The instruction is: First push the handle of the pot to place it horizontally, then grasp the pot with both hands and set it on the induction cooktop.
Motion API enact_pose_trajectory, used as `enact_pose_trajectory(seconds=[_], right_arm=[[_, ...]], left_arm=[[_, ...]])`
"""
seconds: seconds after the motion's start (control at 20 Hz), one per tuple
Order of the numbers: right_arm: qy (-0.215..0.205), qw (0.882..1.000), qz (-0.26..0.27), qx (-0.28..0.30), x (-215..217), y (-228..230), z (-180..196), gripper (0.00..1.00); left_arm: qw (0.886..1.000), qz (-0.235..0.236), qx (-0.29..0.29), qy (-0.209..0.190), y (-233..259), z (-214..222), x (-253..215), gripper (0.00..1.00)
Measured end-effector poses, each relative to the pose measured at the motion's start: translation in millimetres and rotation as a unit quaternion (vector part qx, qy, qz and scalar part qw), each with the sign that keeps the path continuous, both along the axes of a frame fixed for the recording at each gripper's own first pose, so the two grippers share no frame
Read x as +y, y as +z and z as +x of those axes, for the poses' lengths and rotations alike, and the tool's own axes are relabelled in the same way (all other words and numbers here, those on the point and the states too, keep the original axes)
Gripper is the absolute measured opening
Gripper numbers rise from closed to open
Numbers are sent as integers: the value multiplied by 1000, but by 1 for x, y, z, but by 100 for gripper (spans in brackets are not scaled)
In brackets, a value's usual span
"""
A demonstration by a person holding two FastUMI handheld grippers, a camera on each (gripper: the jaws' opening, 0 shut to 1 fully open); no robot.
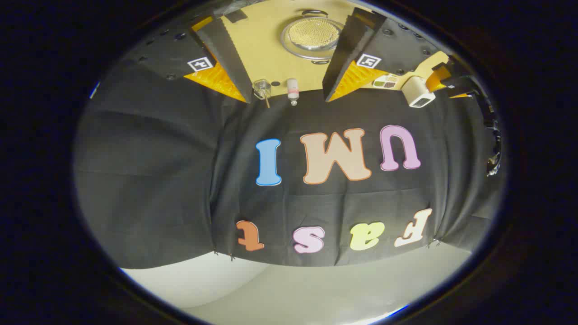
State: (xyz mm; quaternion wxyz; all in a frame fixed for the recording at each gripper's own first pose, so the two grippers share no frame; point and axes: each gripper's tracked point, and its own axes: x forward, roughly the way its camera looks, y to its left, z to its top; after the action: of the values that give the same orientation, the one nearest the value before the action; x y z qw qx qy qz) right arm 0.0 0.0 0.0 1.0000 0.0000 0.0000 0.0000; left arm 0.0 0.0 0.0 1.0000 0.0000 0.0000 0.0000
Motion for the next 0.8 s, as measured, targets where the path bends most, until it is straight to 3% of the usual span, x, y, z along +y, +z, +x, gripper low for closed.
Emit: enact_pose_trajectory(seconds=[0.1, 0.15, 0.2, 0.25, 0.35, 0.4, 0.45, 0.5, 0.55, 0.6, 0.65, 0.7, 0.75, 0.8], right_arm=[[2, 1000, -2, 1, 1, -1, -1, 92], [2, 1000, -2, 1, 1, 0, 0, 98], [4, 1000, -1, 1, 2, 0, -1, 92], [5, 1000, 0, 2, 4, -1, 0, 98], [11, 1000, -2, 4, 9, -6, -1, 98], [14, 1000, -5, 6, 12, -8, -1, 98], [17, 1000, -8, 9, 13, -12, -2, 92], [22, 1000, -10, 12, 16, -15, -3, 98], [26, 1000, -11, 14, 20, -18, -4, 99], [31, 999, -11, 16, 24, -21, -5, 92], [35, 999, -10, 19, 28, -25, -6, 92], [40, 999, -9, 21, 31, -28, -7, 92], [45, 999, -8, 23, 35, -32, -7, 99], [50, 998, -6, 26, 40, -36, -7, 94]], left_arm=[[1000, 5, -2, 6, 0, -3, 6, 96], [1000, 5, -2, 9, -1, -4, 8, 96], [1000, 4, -4, 12, 0, -7, 10, 96], [1000, 3, -5, 15, 0, -9, 13, 96], [1000, 2, -10, 24, 2, -15, 20, 92], [1000, 2, -13, 27, 3, -18, 23, 96], [999, 2, -14, 30, 3, -20, 25, 96], [999, 4, -15, 32, 3, -23, 27, 92], [999, 6, -18, 34, 5, -26, 29, 92], [999, 8, -21, 37, 7, -29, 32, 95], [999, 8, -27, 39, 8, -33, 33, 99], [999, 8, -33, 41, 11, -36, 35, 95], [998, 7, -37, 41, 12, -40, 36, 96], [998, 7, -41, 42, 14, -43, 39, 92]])
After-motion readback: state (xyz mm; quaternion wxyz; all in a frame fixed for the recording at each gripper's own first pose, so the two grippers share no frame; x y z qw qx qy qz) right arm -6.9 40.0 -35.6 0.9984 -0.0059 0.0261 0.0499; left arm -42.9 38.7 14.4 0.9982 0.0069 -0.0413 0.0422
